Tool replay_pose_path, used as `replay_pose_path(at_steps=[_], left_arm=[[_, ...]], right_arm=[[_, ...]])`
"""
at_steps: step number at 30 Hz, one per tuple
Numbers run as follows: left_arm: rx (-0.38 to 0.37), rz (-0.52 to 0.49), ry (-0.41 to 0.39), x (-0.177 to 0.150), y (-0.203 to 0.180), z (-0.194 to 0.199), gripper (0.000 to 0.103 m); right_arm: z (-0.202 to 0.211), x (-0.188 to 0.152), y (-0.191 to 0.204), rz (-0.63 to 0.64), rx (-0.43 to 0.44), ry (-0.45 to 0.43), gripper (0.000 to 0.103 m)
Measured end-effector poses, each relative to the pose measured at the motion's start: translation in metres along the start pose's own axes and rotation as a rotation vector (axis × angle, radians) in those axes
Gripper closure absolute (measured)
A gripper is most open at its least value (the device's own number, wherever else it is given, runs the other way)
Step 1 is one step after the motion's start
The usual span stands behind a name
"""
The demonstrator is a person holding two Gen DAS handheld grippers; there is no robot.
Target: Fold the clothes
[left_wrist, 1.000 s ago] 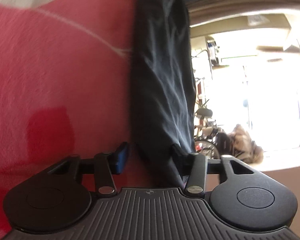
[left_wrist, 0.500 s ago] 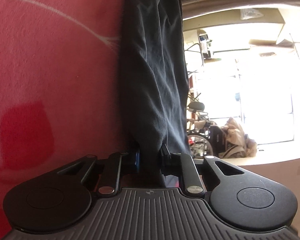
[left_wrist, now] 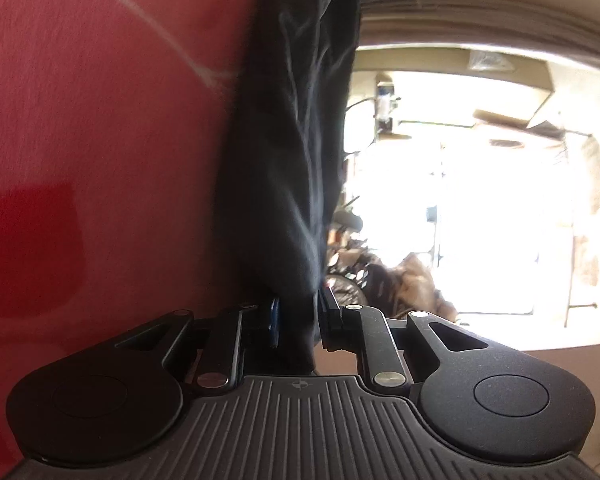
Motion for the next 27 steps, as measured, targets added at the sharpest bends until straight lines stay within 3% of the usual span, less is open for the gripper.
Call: replay_pose_path(at_steps=[3, 5, 11, 13, 17, 20, 27], left_arm=[[-0.027, -0.001, -0.05, 0.005, -0.002, 0.009, 0.086], [-0.002, -0.03, -0.087, 0.008, -0.001, 0.016, 0.086], [0.195, -0.277, -0.123, 0.008, -0.005, 0.02, 0.083], [0.265, -0.389, -0.111, 0.002, -0.006, 0.003, 0.083], [0.331, -0.573, -0.084, -0.013, -0.017, -0.009, 0.077], [0.351, -0.679, -0.068, -0.023, -0.028, -0.013, 0.07], [0.486, -0.742, 0.035, -0.022, -0.012, -0.052, 0.069]], right_arm=[[-0.001, 0.002, -0.029, -0.296, 0.181, 0.016, 0.102], [-0.009, -0.002, -0.054, -0.545, 0.328, 0.044, 0.102], [-0.051, -0.044, -0.096, -1.12, 0.708, 0.186, 0.102], [-0.064, -0.061, -0.101, -1.255, 0.755, 0.237, 0.102], [-0.08, -0.08, -0.106, -1.438, 0.833, 0.264, 0.102], [-0.085, -0.086, -0.107, -1.501, 0.862, 0.278, 0.102], [-0.089, -0.079, -0.106, -1.413, 0.806, 0.276, 0.101]])
Point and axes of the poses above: each gripper's, at about its wrist camera, not at the fingertips, and z roughly against the way its jaws point, y to its left, x to its top, the point moved 9 cm from there along -z, roughly the way its jaws point, and after that the axes turned 1 degree about x, right-handed, at the moved point
